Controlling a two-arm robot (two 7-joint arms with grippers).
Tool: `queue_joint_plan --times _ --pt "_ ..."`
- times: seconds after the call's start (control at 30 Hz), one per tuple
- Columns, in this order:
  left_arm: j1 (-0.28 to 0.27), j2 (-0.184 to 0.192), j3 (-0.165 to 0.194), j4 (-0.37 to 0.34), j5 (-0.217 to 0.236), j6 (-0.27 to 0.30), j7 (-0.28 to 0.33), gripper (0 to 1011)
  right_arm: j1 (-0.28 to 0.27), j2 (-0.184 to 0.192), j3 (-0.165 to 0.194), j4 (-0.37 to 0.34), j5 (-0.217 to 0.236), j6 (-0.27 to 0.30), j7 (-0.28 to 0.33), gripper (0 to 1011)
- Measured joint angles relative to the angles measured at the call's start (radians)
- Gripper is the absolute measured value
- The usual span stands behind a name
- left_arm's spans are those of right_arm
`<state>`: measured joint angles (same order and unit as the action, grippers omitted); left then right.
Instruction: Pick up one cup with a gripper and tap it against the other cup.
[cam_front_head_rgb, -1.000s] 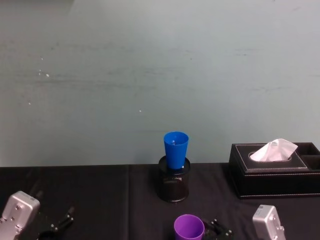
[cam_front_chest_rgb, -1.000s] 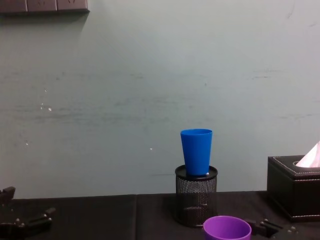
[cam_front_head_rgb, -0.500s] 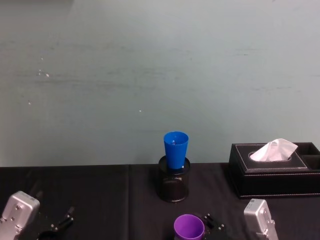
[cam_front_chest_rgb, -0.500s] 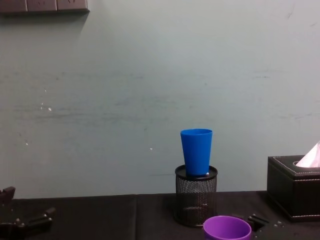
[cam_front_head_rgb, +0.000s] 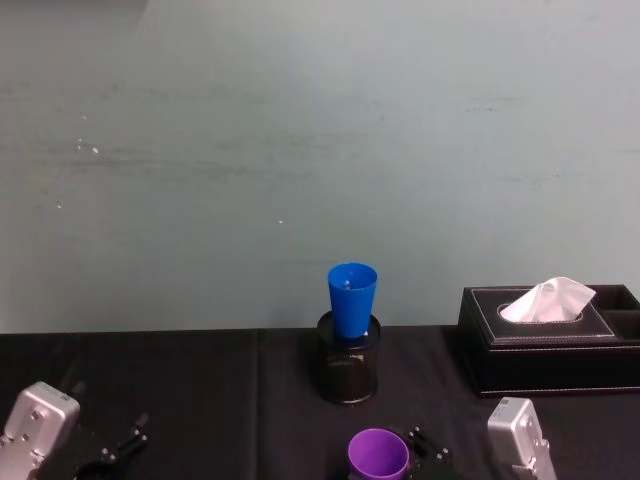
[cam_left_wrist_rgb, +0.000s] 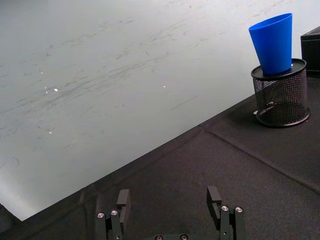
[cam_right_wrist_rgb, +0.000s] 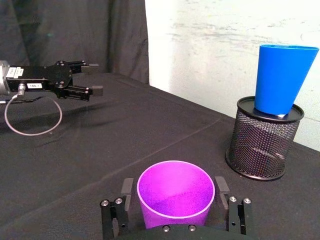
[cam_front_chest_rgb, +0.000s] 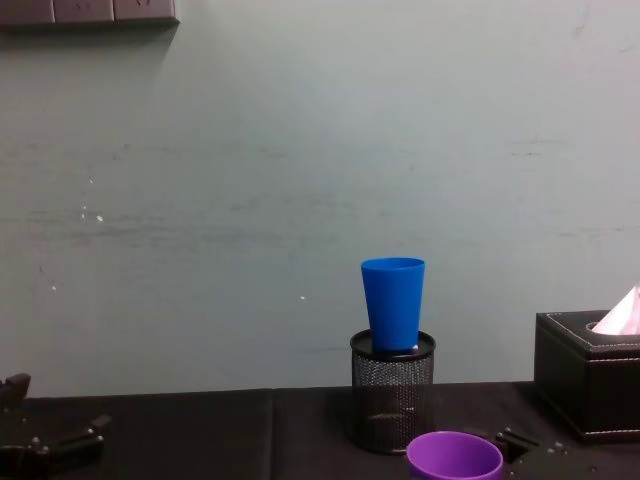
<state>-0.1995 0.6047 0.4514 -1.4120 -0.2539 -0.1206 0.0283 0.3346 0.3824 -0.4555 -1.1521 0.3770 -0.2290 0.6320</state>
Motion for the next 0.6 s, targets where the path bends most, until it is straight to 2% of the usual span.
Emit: queue_joint_plan --times 0.07,0.23,0.27,0.3,0.6 --pt "0.000 0.000 0.000 0.000 0.000 0.000 0.000 1000 0.000 0.000 0.000 0.000 0.000 0.000 0.000 996" --pt "0.000 0.000 0.000 0.000 0.000 0.000 0.000 1000 -0.001 0.001 0.000 -0.001 0.000 0.000 0.000 862" --pt "0.000 0.000 0.000 0.000 0.000 0.000 0.000 1000 -0.001 0.001 0.000 -0.001 0.000 0.000 0.000 862" --pt "0.000 0.000 0.000 0.000 0.000 0.000 0.000 1000 -0.001 0.001 0.000 -0.001 0.000 0.000 0.000 811" --pt "0.000 0.000 0.000 0.000 0.000 0.000 0.000 1000 -0.001 0.002 0.000 -0.002 0.001 0.001 0.000 757"
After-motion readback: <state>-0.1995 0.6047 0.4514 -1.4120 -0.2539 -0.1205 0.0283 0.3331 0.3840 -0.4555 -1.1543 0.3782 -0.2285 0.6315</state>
